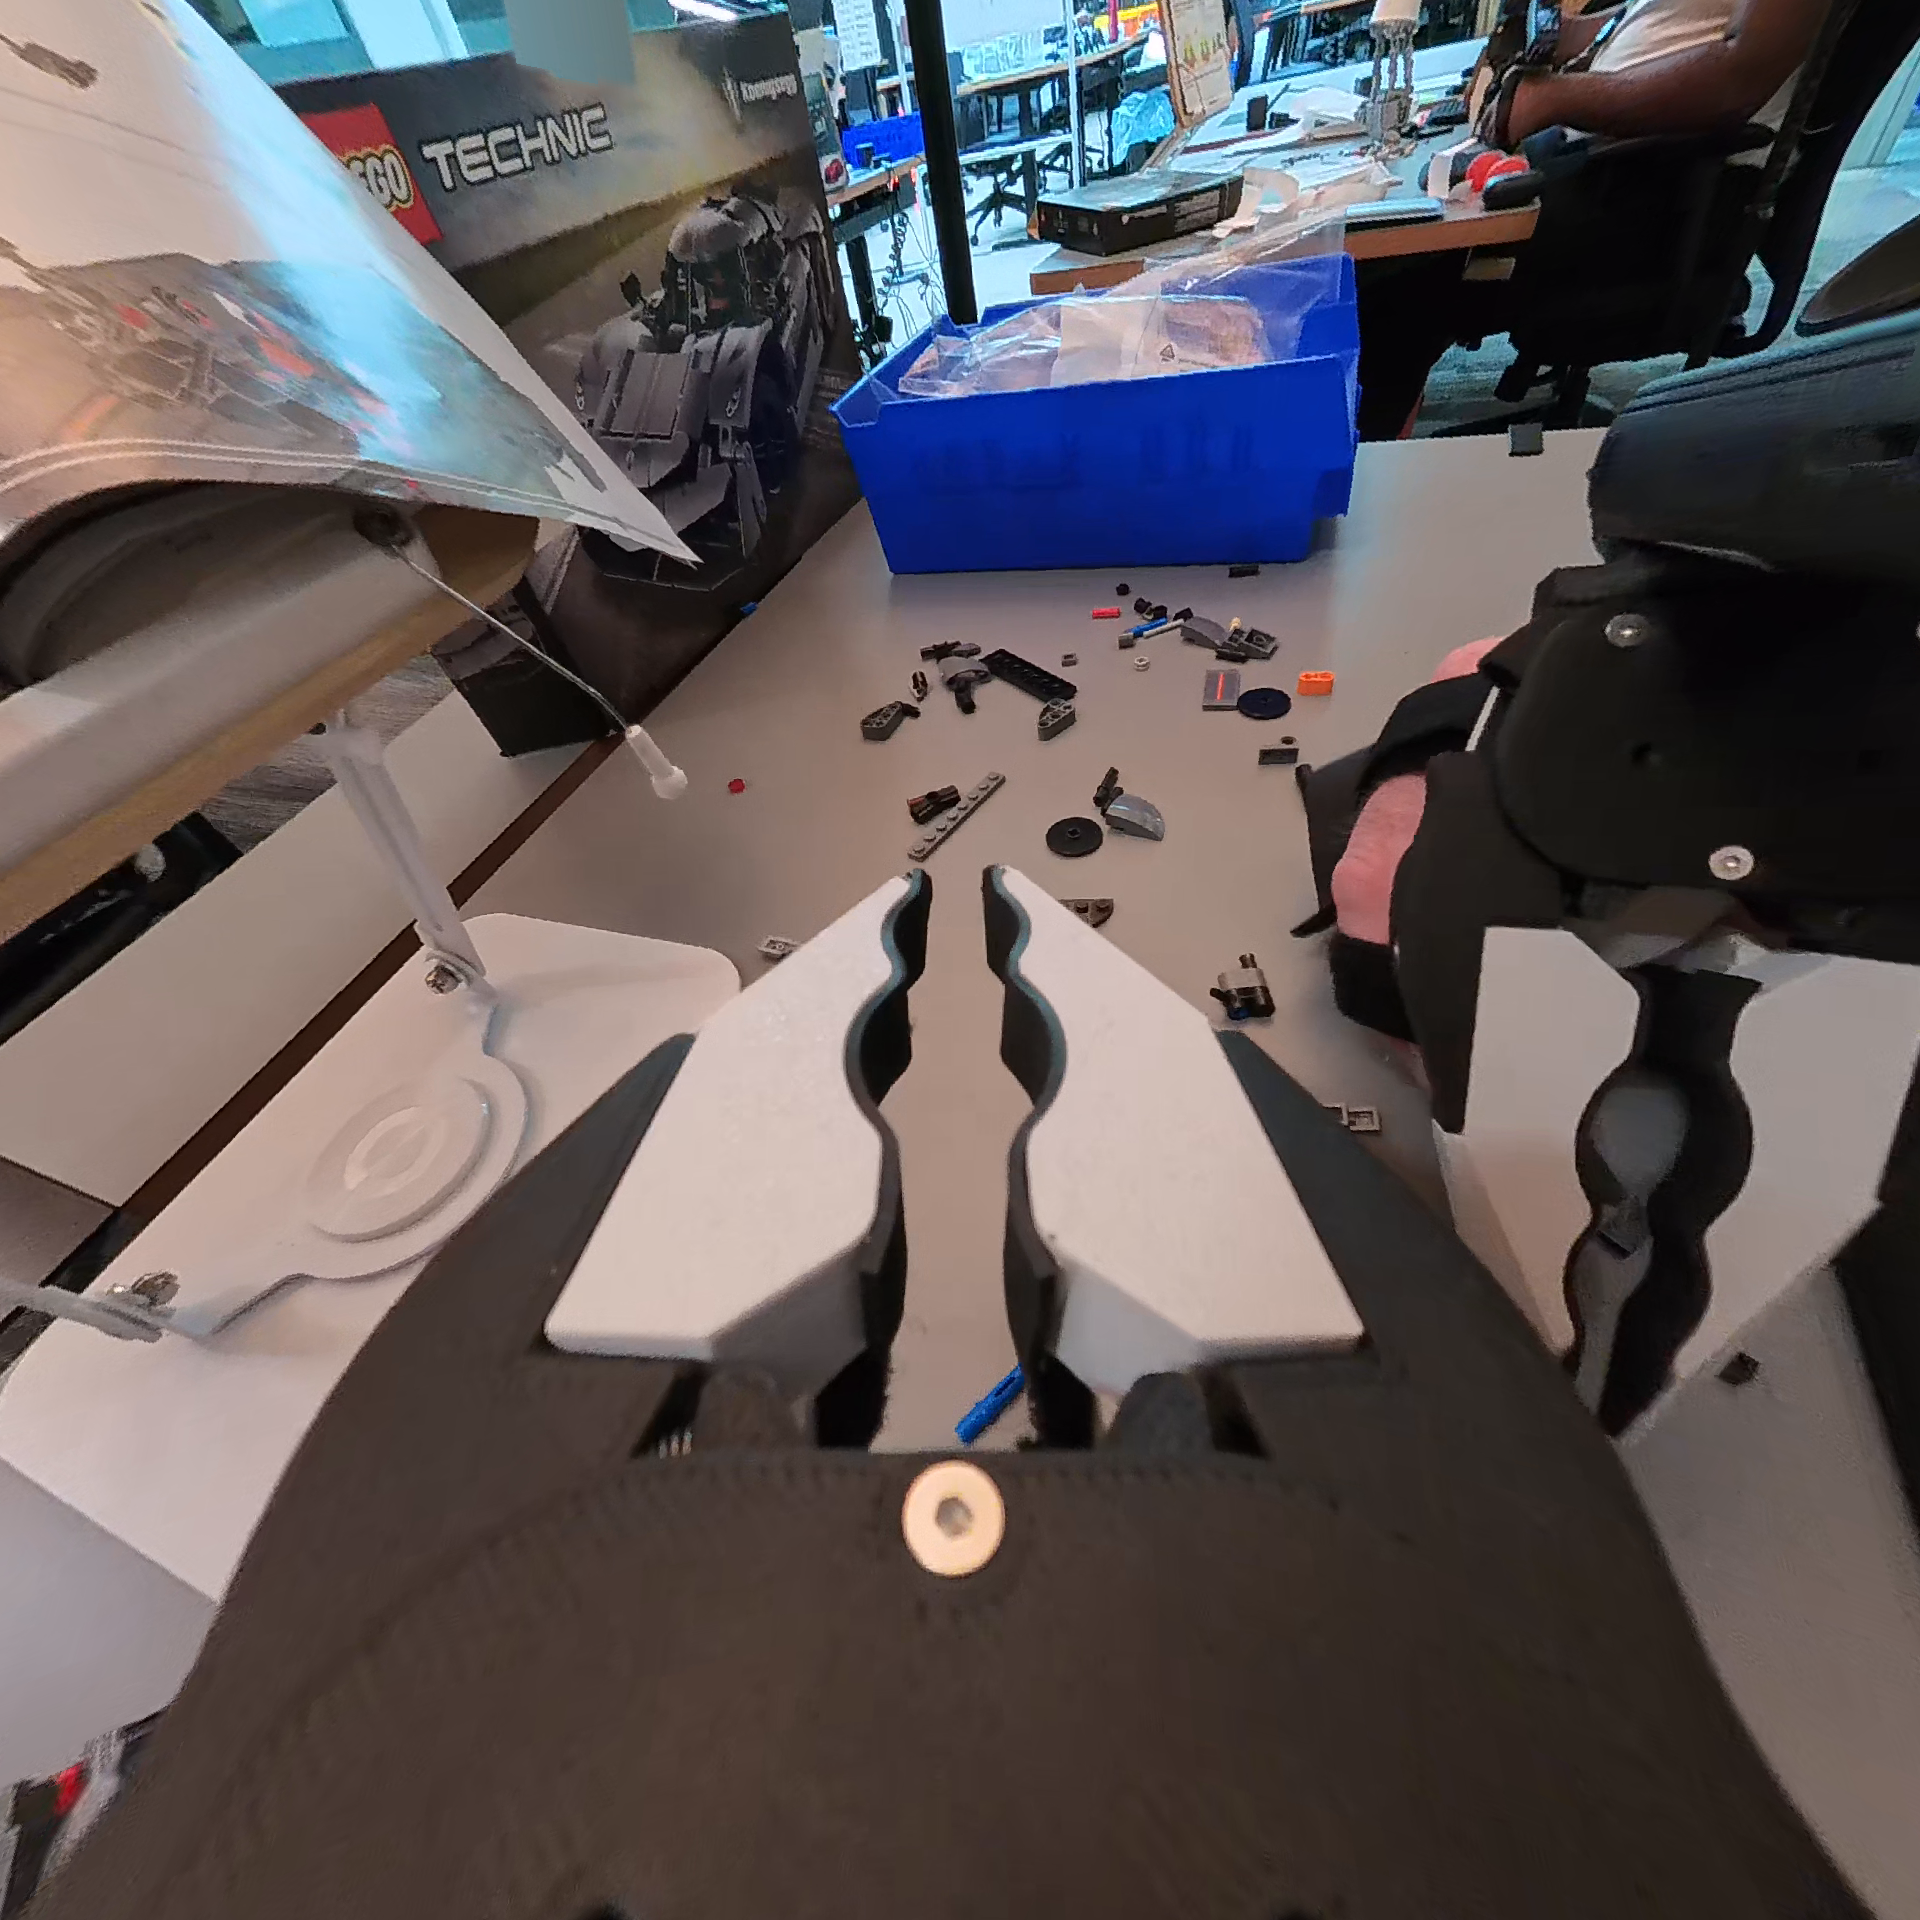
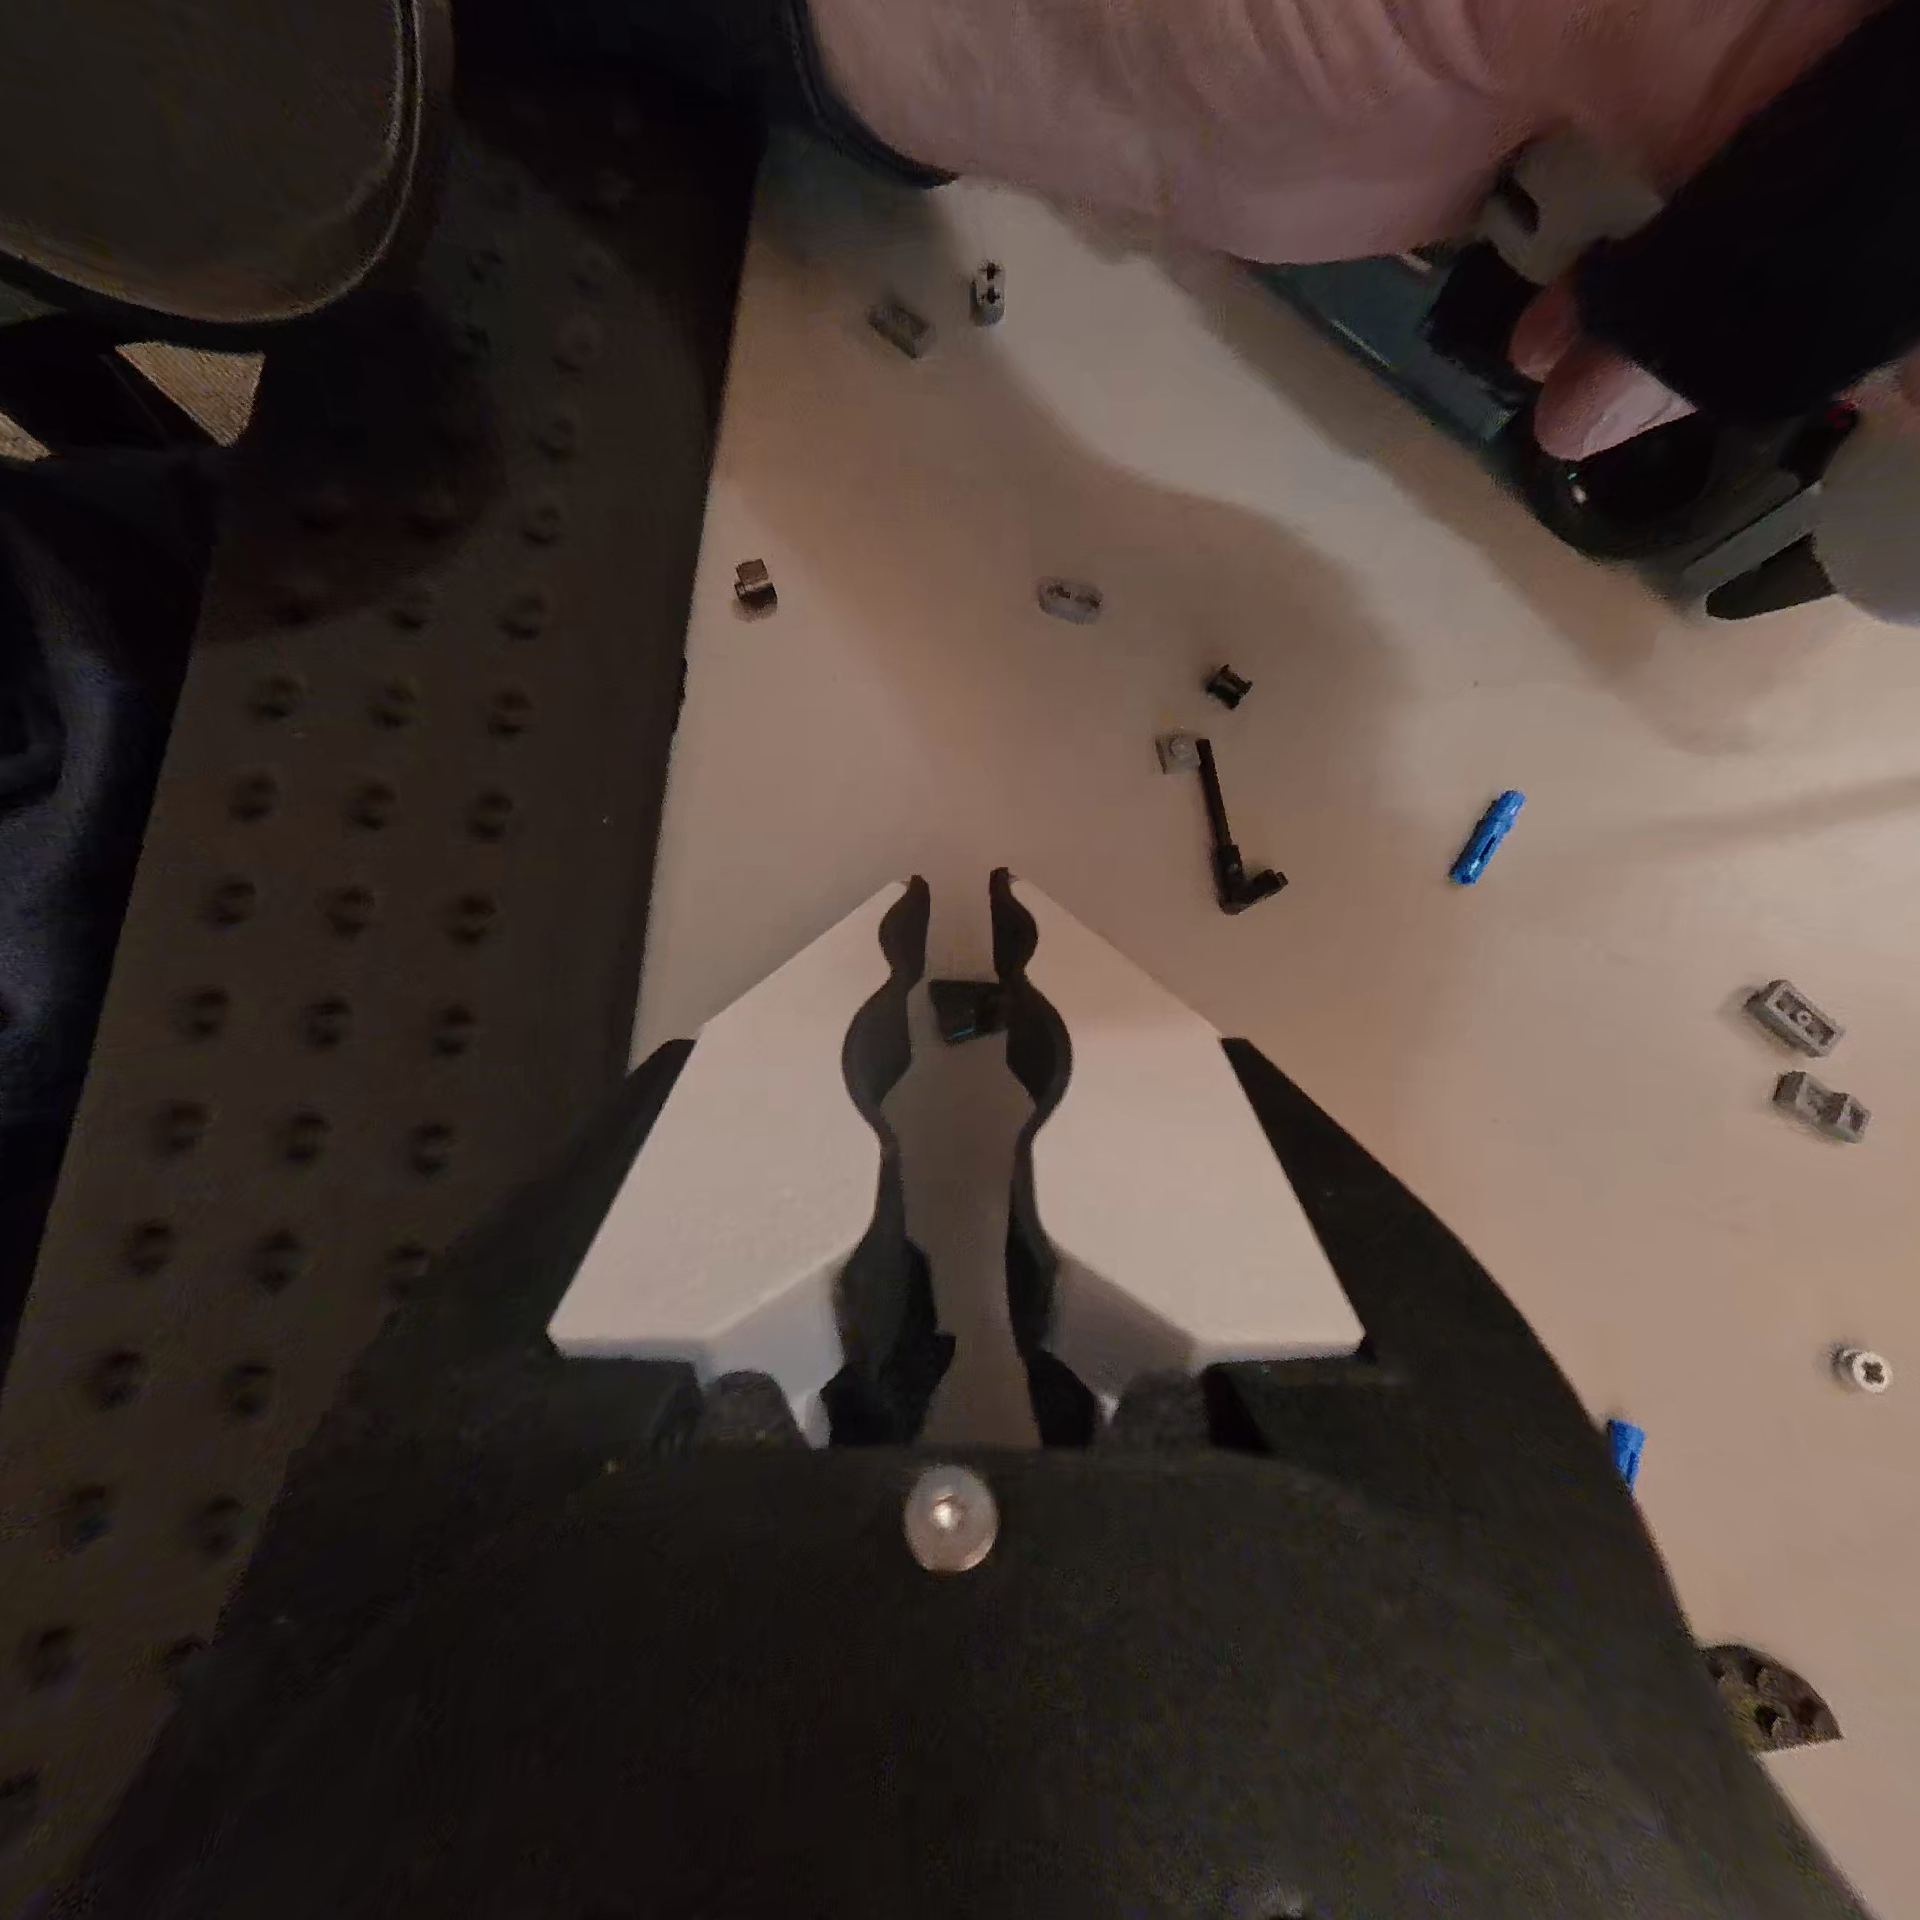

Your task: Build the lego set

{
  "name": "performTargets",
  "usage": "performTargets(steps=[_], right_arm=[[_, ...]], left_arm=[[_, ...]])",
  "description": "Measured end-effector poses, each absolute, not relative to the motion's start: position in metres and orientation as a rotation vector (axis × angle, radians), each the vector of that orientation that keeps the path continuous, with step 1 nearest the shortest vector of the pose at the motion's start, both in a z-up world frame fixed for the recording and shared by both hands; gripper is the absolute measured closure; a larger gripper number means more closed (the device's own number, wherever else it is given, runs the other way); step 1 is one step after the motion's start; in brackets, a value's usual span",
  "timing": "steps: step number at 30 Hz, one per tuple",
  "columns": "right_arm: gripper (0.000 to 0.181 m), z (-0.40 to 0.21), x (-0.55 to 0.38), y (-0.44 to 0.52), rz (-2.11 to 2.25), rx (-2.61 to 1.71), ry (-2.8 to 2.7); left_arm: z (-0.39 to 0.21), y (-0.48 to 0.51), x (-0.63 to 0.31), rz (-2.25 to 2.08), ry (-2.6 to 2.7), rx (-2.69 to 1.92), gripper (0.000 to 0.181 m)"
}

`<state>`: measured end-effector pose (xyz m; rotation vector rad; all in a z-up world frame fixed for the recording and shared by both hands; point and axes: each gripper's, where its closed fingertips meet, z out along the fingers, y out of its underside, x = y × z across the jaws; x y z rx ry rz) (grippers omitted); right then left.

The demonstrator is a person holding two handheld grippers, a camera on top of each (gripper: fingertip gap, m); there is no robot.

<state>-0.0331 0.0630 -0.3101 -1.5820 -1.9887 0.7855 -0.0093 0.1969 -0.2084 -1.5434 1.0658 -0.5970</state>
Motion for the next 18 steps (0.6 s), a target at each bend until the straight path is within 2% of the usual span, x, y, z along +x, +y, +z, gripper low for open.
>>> performTargets(steps=[9,18], right_arm=[[0.163,-0.301,-0.057,0.044,0.908,-1.528,-2.004],[0.163,-0.319,-0.094,0.005,0.889,-1.44,-2.169]], left_arm=[[-0.188,0.199,-0.021,-0.562,1.03,-1.505,0.174],[-0.178,0.199,-0.028,-0.562,1.005,-1.49,0.174]])
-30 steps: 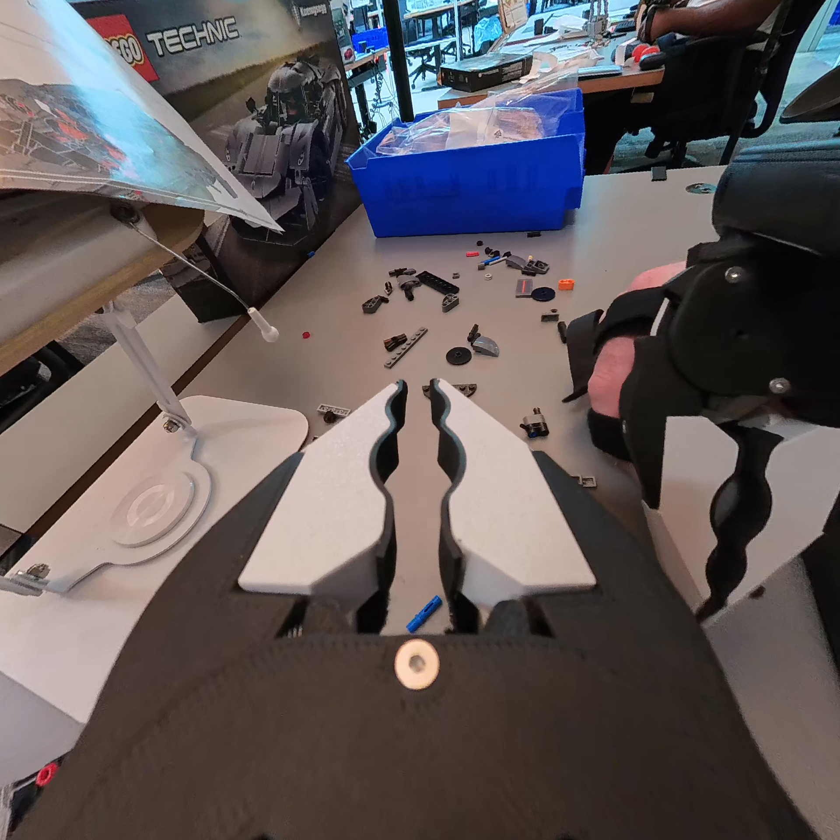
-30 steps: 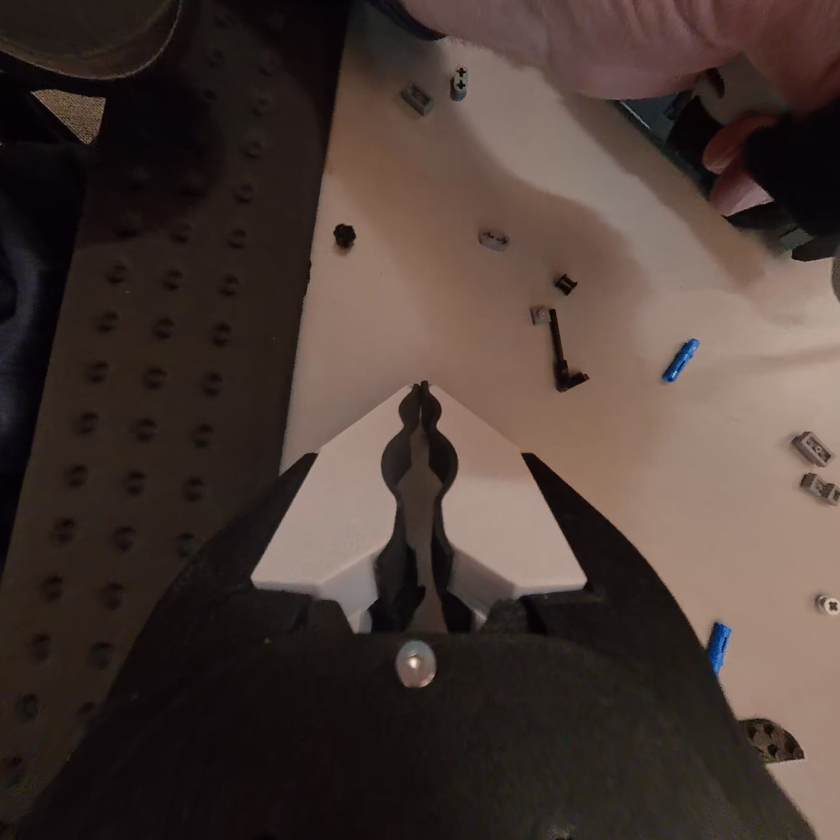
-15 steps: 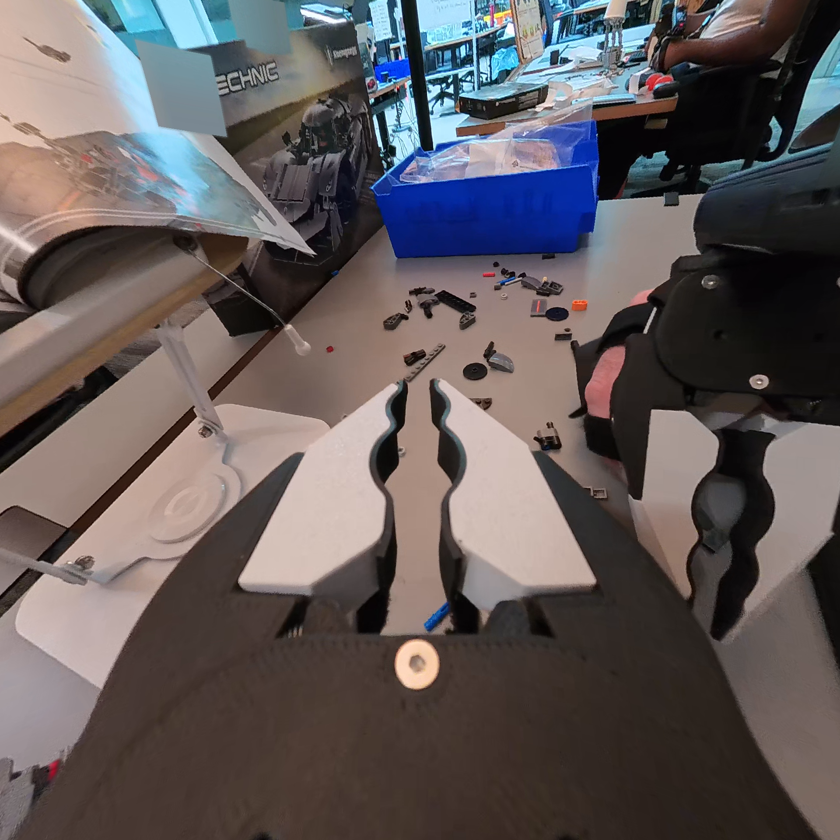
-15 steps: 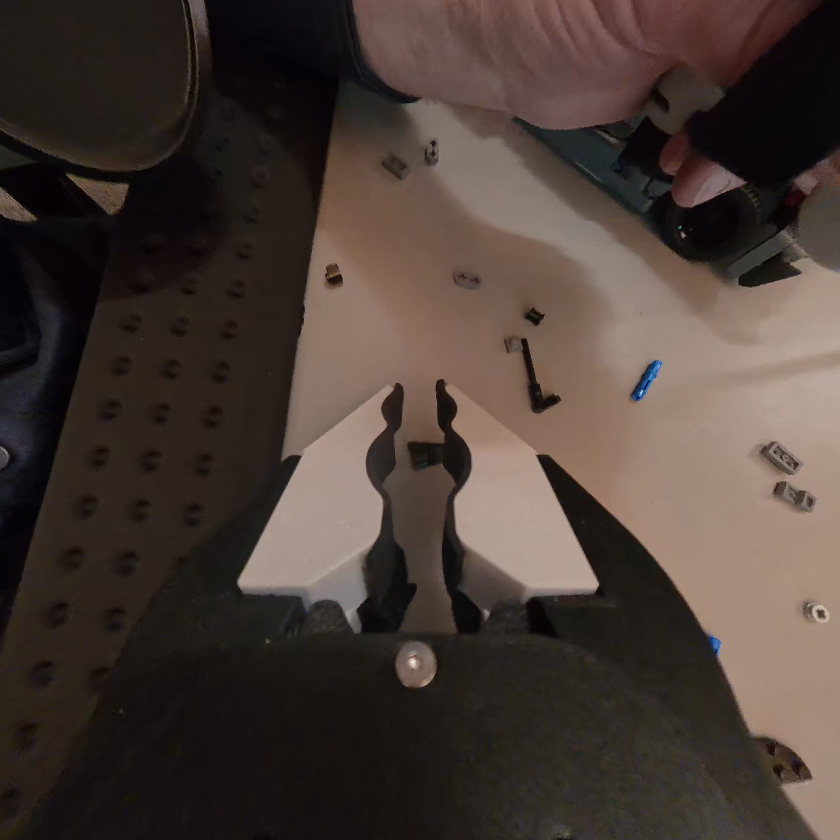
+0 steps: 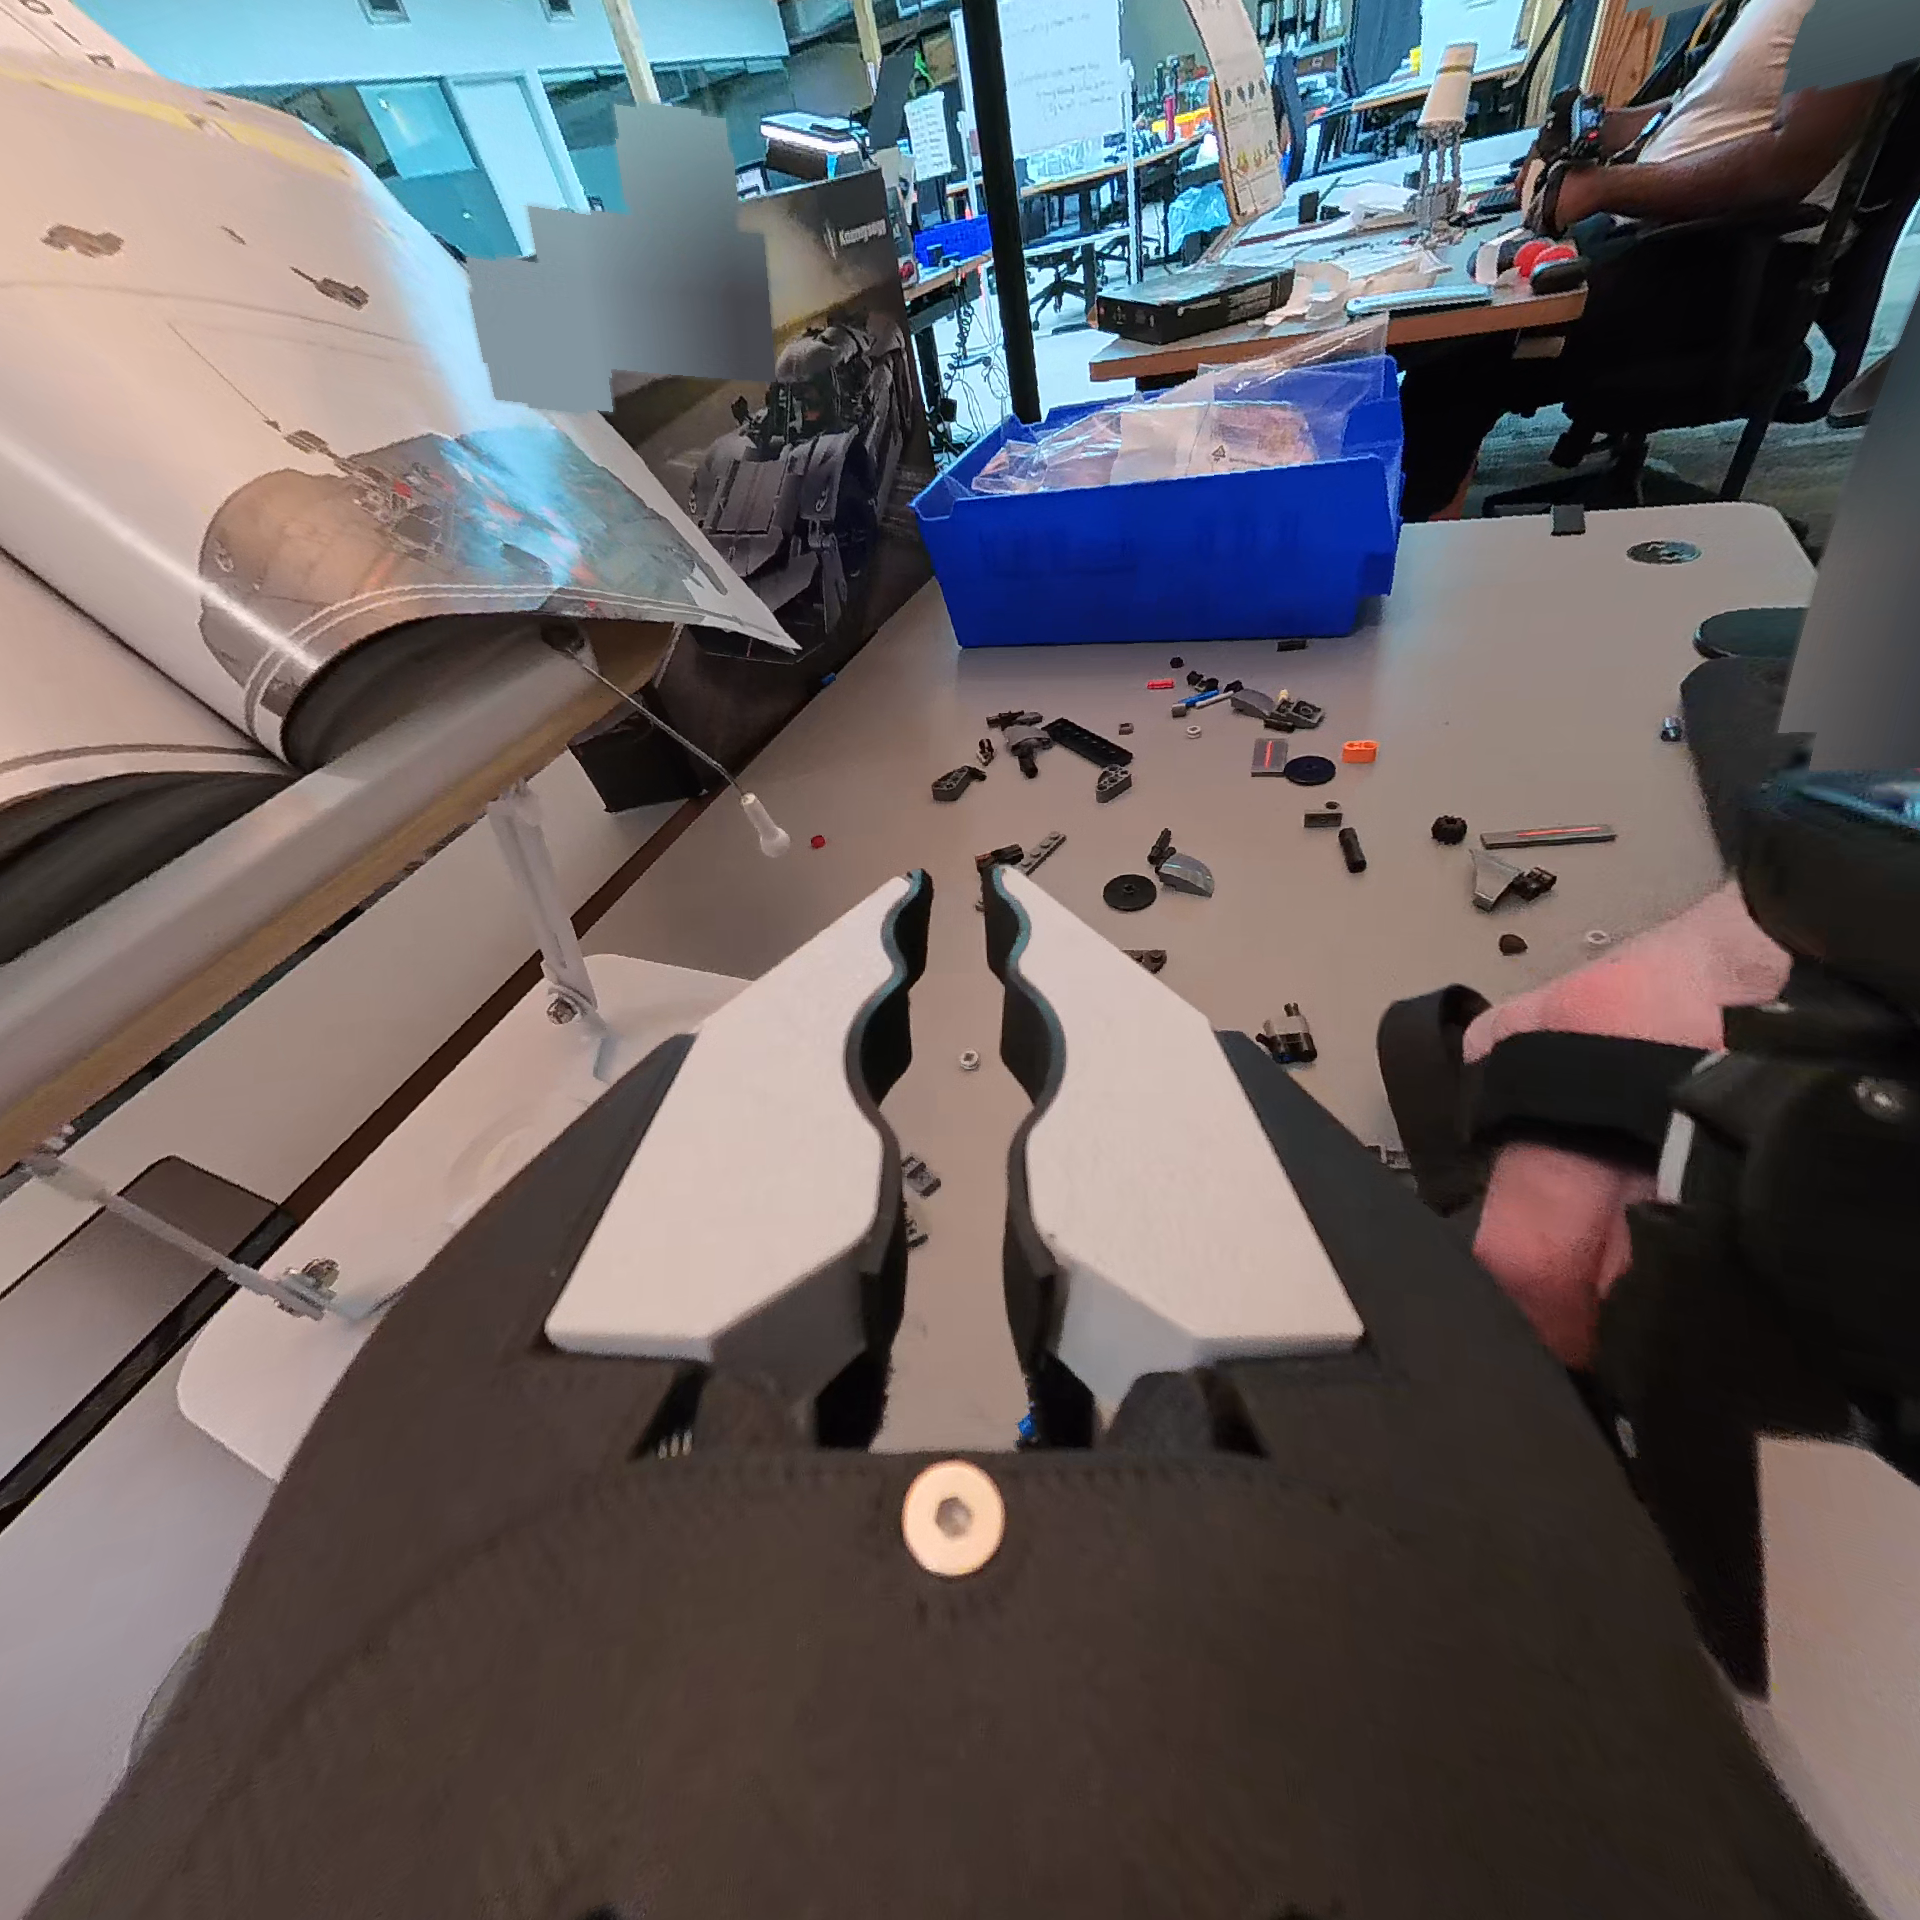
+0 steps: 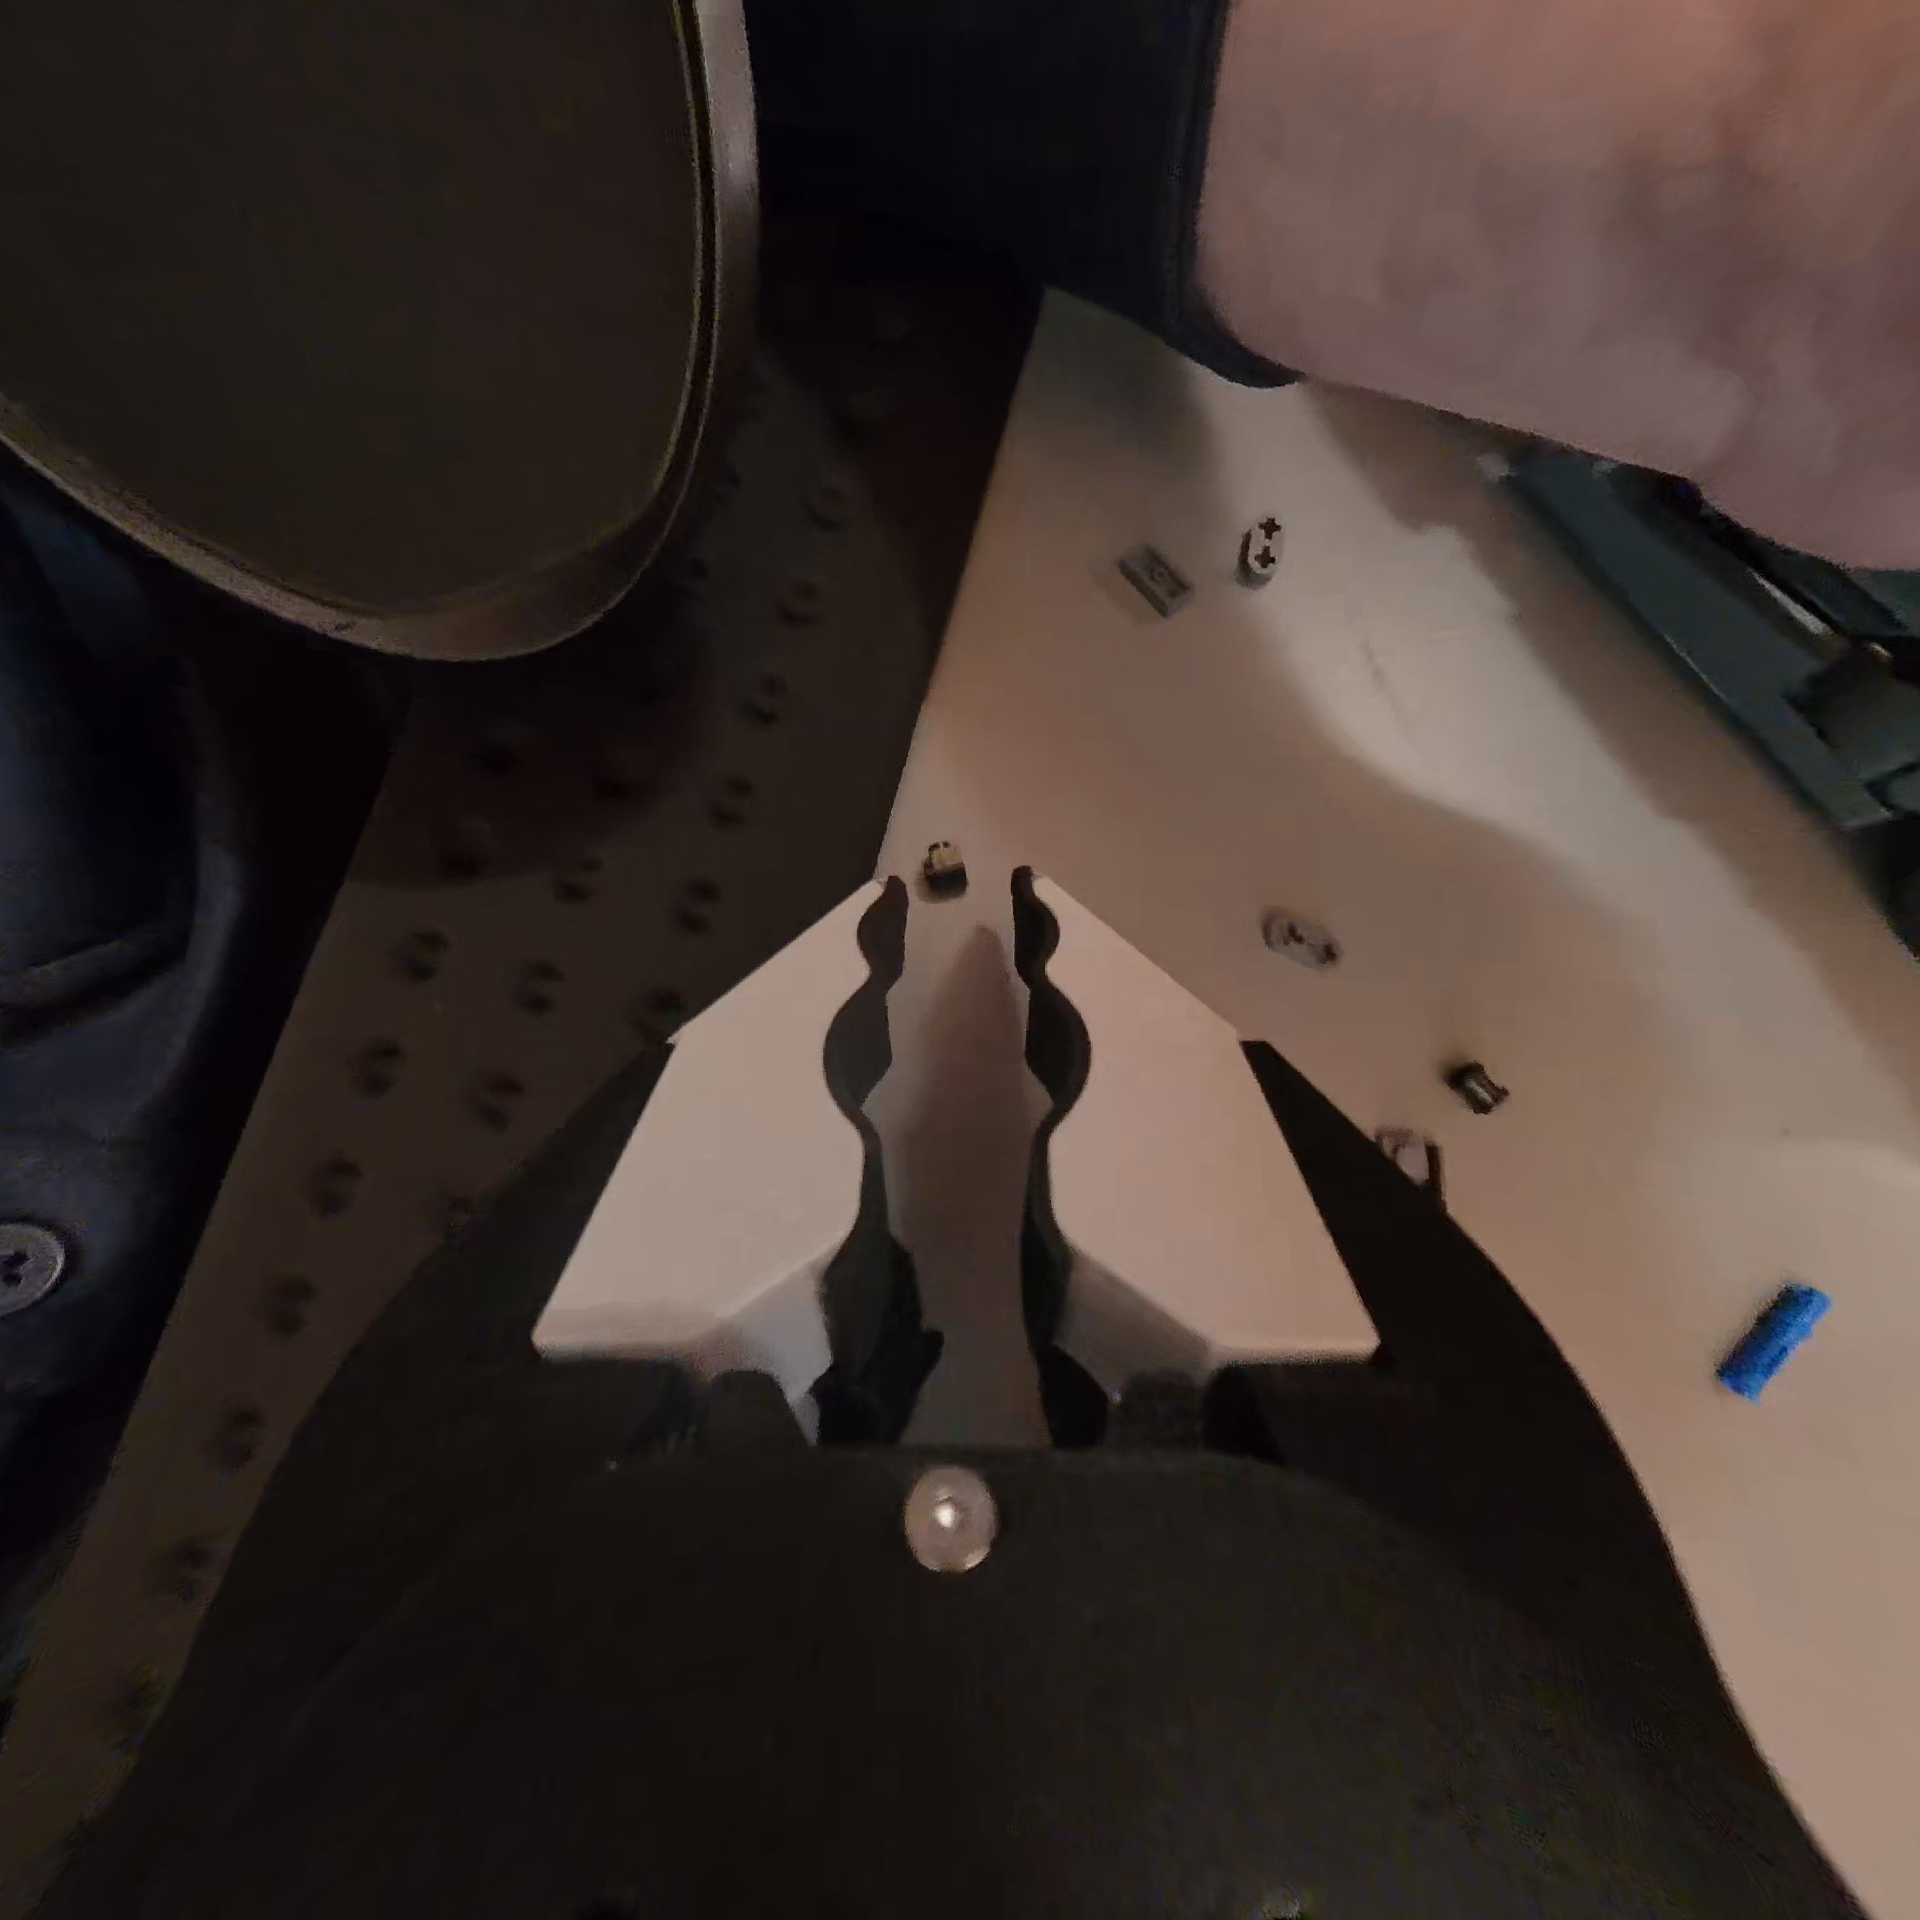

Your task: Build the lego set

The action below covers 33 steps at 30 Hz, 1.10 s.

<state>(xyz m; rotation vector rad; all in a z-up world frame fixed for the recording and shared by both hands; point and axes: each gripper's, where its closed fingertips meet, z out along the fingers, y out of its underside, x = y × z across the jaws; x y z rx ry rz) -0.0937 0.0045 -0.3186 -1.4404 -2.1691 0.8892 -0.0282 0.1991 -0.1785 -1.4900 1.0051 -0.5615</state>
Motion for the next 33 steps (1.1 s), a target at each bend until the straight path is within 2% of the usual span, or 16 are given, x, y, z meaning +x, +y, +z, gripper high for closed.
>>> performTargets(steps=[3,7,16,24,28,33], right_arm=[[0.164,-0.324,-0.1,-0.002,0.897,-1.444,-2.194],[0.175,-0.334,-0.103,-0.004,0.841,-1.45,-2.231],[0.176,-0.309,-0.089,0.016,0.78,-1.388,-2.172],[0.176,-0.277,0.027,0.093,0.649,-1.469,-2.103],[0.176,-0.293,0.086,0.117,0.625,-1.535,-2.118],[0.176,-0.329,0.105,0.116,0.592,-1.6,-2.24]], left_arm=[[-0.176,0.199,-0.03,-0.557,1.002,-1.486,0.174],[-0.176,0.199,-0.031,-0.556,1.001,-1.485,0.174],[-0.187,0.194,-0.022,-0.612,1.028,-1.522,0.17],[-0.194,0.197,-0.023,-0.615,1.031,-1.546,0.17],[-0.203,0.199,-0.019,-0.627,1.042,-1.565,0.17],[-0.216,0.198,-0.012,-0.624,1.077,-1.589,0.17]])
